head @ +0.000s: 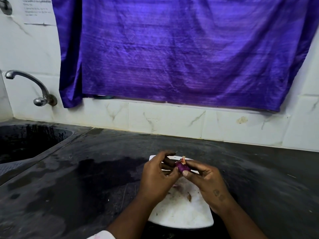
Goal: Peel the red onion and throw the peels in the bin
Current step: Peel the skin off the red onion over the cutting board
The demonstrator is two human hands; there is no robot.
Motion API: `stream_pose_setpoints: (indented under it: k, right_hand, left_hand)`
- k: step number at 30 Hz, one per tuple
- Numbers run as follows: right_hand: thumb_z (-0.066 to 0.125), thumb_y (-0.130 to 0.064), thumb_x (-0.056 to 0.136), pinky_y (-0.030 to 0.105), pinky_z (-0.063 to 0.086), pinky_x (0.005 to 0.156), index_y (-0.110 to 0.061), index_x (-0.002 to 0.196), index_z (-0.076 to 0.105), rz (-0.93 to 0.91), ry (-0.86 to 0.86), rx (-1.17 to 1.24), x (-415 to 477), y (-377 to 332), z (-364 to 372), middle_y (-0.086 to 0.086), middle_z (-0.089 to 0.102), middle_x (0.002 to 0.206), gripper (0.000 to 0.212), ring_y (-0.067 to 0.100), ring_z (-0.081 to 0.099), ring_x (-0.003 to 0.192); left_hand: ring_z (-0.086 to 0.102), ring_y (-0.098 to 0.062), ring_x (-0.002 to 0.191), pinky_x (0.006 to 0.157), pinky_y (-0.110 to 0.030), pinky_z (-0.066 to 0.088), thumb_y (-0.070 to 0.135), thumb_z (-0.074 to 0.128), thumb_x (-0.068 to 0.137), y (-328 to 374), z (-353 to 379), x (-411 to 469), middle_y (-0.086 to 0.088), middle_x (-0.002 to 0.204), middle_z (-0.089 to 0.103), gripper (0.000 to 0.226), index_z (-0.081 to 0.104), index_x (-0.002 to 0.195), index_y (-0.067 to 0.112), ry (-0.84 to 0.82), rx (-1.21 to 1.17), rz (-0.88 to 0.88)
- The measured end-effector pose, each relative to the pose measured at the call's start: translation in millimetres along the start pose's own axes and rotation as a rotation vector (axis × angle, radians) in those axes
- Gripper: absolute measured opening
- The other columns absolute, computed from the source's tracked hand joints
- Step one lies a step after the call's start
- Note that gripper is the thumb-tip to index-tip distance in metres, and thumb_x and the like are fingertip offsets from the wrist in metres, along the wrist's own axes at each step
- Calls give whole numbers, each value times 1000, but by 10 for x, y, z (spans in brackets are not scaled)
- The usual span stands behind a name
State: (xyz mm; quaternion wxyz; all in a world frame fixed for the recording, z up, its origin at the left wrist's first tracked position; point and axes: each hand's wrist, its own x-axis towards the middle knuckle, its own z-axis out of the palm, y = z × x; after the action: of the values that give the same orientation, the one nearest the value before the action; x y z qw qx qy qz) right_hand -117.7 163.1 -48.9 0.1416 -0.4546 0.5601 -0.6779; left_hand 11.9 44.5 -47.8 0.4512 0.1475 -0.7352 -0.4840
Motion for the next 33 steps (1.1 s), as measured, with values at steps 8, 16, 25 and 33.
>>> stream_pose_setpoints:
  k: [8, 16, 25, 33]
  right_hand:
    - [72, 6, 83, 17, 57, 83, -11, 111, 77, -14, 1, 39, -1, -18, 25, 0, 80, 108, 33, 12, 74, 105]
    - [74, 6, 82, 18, 58, 80, -10, 110, 78, -19, -9, 14, -2, -5, 6, -2, 79, 110, 33, 11, 73, 105]
    - [76, 4, 80, 27, 62, 74, -13, 106, 80, -54, -15, -37, -1, 16, 45, 1, 80, 104, 30, 22, 76, 95]
    - [76, 0, 82, 26, 61, 73, -12, 108, 79, -71, -17, -49, -10, 13, 68, 2, 80, 105, 29, 20, 76, 95]
  left_hand:
    - [76, -12, 85, 68, -28, 64, 0, 69, 88, -41, -15, 9, 7, 95, 75, 41, 70, 120, 26, 30, 91, 47]
    - [75, -10, 87, 70, -29, 65, 9, 77, 88, 4, 1, -1, 5, 93, 75, 39, 70, 119, 30, 36, 74, 38]
    - [71, 0, 83, 72, -25, 62, 23, 75, 88, 17, 2, -56, 12, 93, 75, 39, 63, 124, 33, 50, 355, 167]
    - [69, -4, 79, 68, -33, 61, 19, 76, 84, 74, 33, -81, 12, 82, 69, 41, 57, 117, 36, 75, 361, 128]
